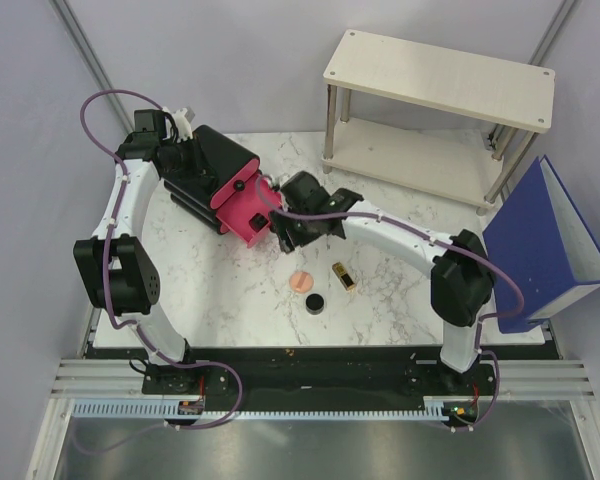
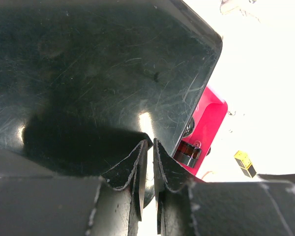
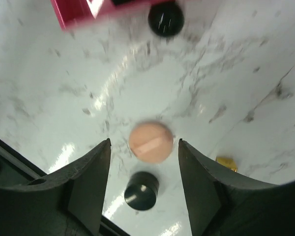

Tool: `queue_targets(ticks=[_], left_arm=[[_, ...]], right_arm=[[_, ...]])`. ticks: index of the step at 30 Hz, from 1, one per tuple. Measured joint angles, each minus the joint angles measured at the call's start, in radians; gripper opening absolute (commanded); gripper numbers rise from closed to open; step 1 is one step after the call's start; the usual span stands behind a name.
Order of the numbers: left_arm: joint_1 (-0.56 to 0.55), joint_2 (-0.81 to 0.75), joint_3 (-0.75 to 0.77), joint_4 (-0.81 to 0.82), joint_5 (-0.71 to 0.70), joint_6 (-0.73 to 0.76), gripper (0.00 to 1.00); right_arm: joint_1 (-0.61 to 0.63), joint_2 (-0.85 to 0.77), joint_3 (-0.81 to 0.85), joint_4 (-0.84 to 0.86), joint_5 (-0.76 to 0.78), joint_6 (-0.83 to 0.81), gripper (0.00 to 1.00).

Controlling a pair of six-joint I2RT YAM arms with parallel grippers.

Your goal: Organize the makeup

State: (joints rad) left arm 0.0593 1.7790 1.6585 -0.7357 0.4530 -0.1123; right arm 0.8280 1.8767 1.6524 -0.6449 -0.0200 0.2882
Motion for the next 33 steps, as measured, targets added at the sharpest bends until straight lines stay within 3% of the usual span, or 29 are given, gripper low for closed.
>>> queue_targets(ticks=[6, 17, 20, 21, 24, 33], left_arm=[[0.000, -0.001, -0.001, 0.000, 0.000, 0.000, 0.20], [0.000, -0.010, -0.012, 0.000, 0.000, 0.000, 0.20], [0.000, -0.010, -0.013, 0.000, 0.001, 0.001, 0.20], [0.000, -0.011, -0.013, 0.000, 0.001, 0.001, 0.20], [0.000, -0.012, -0.014, 0.000, 0.001, 0.001, 0.20], [0.000, -0.012, -0.014, -0.001, 0.001, 0.001, 0.20]], right_arm=[[0.067, 0.018, -0.166, -0.053, 0.024, -0.032, 0.62], [0.061, 0.123, -0.200, 0.030, 0.033, -0.029, 0.54], [0.062, 0.161, -0.194, 0.051, 0.027, -0.024, 0.35], [0.063, 0.164, -0.192, 0.061, 0.023, -0.023, 0.20], [0.063, 0.170, -0.190, 0.070, 0.004, -0.017, 0.07], [0.062, 0.146, -0.176, 0.048, -0.002, -0.016, 0.03]])
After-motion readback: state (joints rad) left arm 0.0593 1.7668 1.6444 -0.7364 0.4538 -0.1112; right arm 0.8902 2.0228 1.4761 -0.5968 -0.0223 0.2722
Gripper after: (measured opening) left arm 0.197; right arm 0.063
